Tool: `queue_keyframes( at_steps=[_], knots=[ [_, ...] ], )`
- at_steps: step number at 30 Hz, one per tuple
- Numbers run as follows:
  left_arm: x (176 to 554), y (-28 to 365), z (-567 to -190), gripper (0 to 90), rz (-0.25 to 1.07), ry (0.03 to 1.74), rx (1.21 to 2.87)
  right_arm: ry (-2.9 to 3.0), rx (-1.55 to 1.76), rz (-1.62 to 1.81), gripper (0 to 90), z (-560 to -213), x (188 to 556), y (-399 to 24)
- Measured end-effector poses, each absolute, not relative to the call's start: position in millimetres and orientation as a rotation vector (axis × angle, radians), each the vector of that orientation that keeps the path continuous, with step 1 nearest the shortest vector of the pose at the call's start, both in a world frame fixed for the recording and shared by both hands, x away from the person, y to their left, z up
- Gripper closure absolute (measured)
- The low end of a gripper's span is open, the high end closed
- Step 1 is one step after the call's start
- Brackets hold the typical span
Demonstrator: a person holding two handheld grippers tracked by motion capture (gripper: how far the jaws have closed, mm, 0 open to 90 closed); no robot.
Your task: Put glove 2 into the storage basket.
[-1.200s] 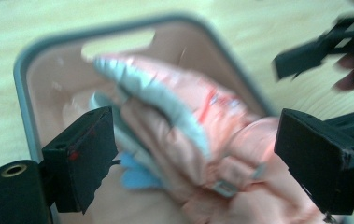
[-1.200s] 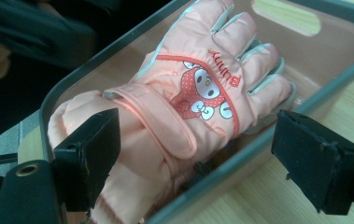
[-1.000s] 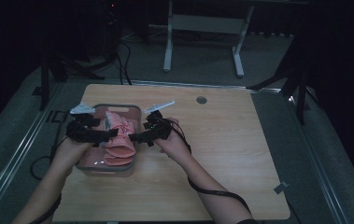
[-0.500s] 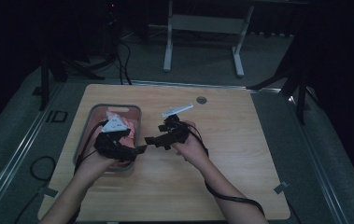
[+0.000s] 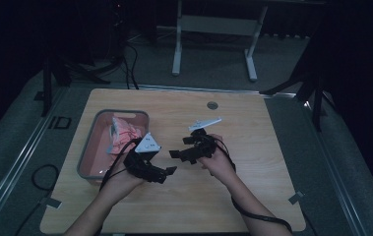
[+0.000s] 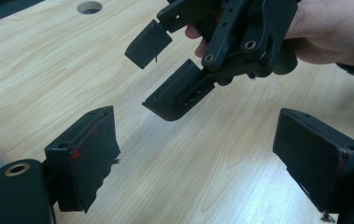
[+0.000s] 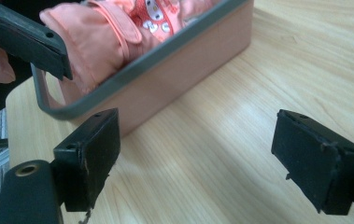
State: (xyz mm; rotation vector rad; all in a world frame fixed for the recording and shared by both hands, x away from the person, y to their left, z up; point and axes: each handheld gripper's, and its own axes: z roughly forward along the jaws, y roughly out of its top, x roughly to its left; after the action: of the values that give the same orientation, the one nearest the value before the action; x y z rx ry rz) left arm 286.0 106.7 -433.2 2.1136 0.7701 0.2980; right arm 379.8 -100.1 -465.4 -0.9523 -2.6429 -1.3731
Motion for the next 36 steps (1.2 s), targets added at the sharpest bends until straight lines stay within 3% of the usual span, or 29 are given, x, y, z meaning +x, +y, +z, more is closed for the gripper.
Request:
queue_keyframes(
  at_steps=[18, 36],
  knots=[
    [280, 63, -481, 14.4, 0.177, 0.686, 2.178, -2.660, -0.965, -1.356, 15.2, -500, 365, -147],
    [276, 44, -515, 14.4, 0.107, 0.665, 2.174, -2.675, -0.981, -1.324, 14.5, -538, 352, -171]
  ],
)
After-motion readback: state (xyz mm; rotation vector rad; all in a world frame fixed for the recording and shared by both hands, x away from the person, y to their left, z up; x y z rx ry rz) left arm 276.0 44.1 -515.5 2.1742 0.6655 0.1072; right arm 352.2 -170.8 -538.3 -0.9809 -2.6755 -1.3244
